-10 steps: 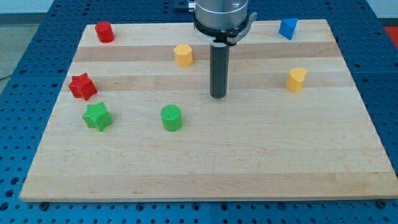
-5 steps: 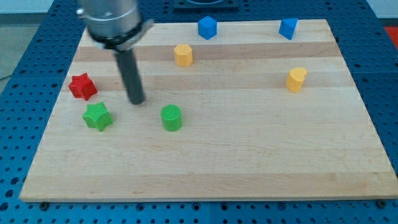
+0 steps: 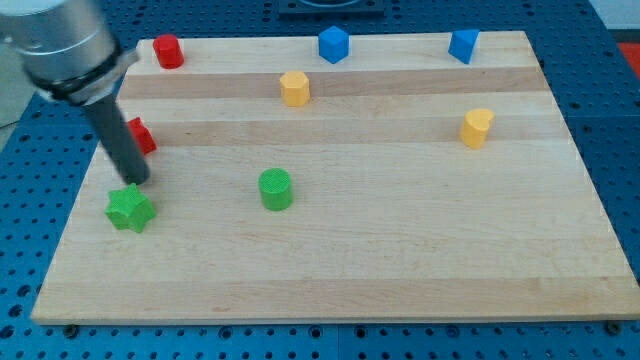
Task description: Move green star at the bottom left of the board
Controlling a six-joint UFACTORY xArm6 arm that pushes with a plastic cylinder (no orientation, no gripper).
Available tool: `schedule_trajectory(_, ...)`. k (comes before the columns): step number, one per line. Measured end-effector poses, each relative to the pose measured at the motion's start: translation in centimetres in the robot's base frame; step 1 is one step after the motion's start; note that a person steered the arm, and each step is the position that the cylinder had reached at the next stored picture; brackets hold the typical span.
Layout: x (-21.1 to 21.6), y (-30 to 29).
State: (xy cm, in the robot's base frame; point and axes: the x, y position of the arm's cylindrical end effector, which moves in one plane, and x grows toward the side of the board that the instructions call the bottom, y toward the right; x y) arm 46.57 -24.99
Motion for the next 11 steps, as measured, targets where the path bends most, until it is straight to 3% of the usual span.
schedule_trajectory(1, 4.1, -1.1)
schedule_trajectory(2, 4.1, -1.4)
schedule_trajectory(3, 0.7, -1.0)
schedule_trajectory(4, -0.1, 3.2)
schedule_trajectory(5, 2.0, 5.0)
schedule_trajectory(7, 6.8, 2.8)
schedule_trajectory(9, 1.2, 4.1)
schedule_trajectory(11, 5.0, 1.4)
